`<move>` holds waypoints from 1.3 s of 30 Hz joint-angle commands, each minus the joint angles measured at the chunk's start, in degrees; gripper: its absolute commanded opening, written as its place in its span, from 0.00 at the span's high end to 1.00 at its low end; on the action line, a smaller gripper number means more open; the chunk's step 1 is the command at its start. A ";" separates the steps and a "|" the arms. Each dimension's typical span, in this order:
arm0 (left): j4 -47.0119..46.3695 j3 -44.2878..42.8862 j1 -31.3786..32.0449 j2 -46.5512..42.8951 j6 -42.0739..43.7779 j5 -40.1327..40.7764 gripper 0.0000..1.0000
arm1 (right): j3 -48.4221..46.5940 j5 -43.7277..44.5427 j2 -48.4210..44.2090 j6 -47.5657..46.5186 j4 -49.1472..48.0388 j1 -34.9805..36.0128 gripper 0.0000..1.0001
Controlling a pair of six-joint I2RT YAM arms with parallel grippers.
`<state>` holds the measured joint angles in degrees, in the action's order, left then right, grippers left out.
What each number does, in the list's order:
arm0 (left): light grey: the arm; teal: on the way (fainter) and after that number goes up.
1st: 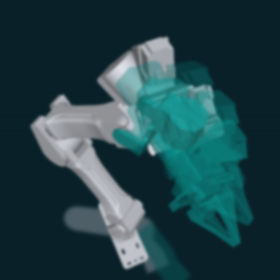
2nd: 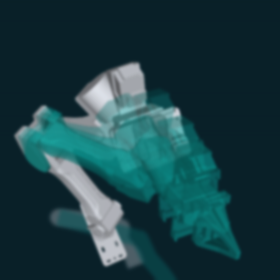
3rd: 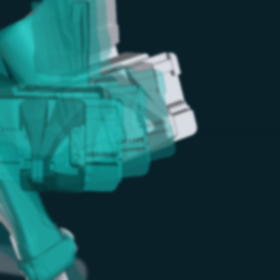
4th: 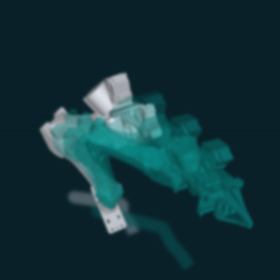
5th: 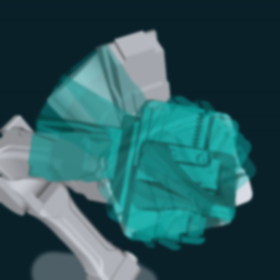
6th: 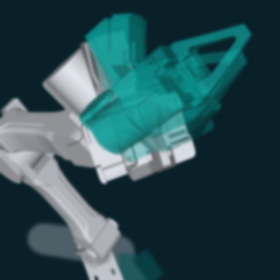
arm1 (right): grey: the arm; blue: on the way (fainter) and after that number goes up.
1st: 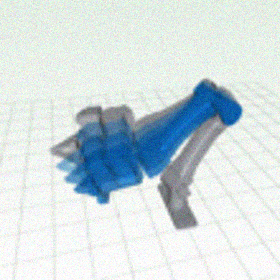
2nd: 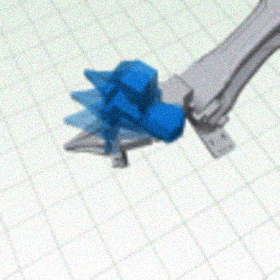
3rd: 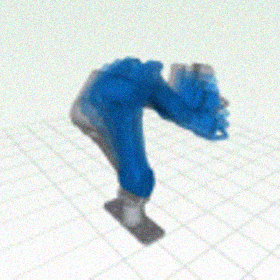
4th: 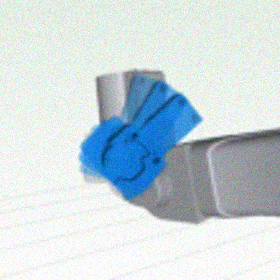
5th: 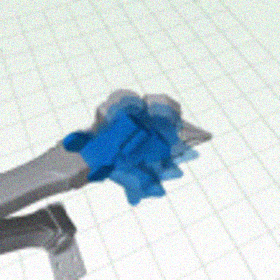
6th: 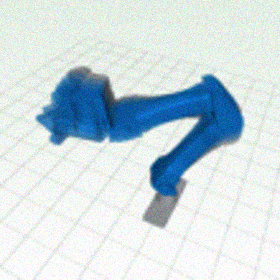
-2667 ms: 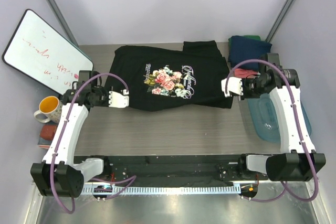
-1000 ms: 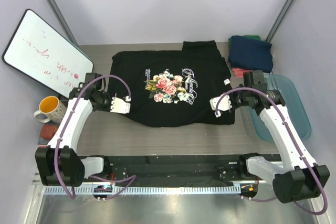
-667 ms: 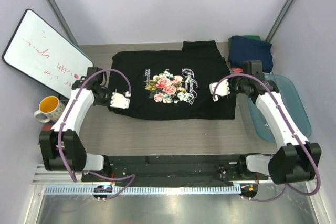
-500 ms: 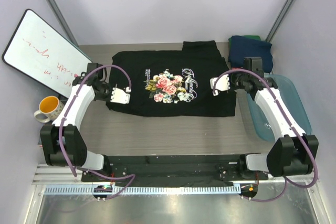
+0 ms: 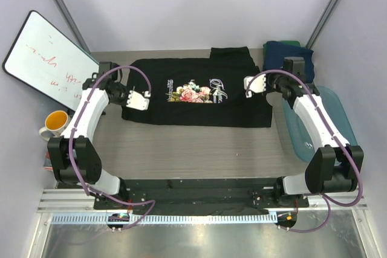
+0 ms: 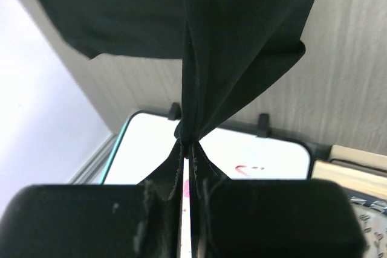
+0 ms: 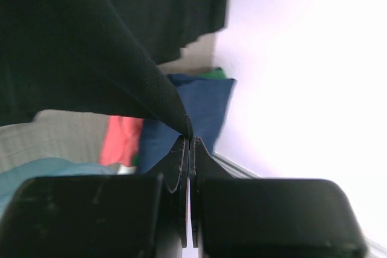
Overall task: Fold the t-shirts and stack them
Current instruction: Flatten out the tshirt
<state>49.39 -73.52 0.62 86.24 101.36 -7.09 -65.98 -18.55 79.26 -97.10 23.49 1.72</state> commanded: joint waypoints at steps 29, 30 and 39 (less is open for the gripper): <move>-27.72 -0.93 -0.45 -6.88 -14.88 3.13 1.00 | -8.11 4.74 3.25 15.34 -32.17 -0.40 0.99; -36.73 -1.01 -0.45 -6.09 -15.75 5.75 1.00 | -9.68 5.96 3.87 16.06 -34.27 -0.40 0.99; -36.72 -10.86 3.85 -3.35 -21.74 5.68 1.00 | -19.88 12.48 9.85 19.14 -46.86 -0.93 0.99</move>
<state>20.32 -82.37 2.28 84.90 82.04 -2.81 -80.20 -9.98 89.32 -80.40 -11.22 1.06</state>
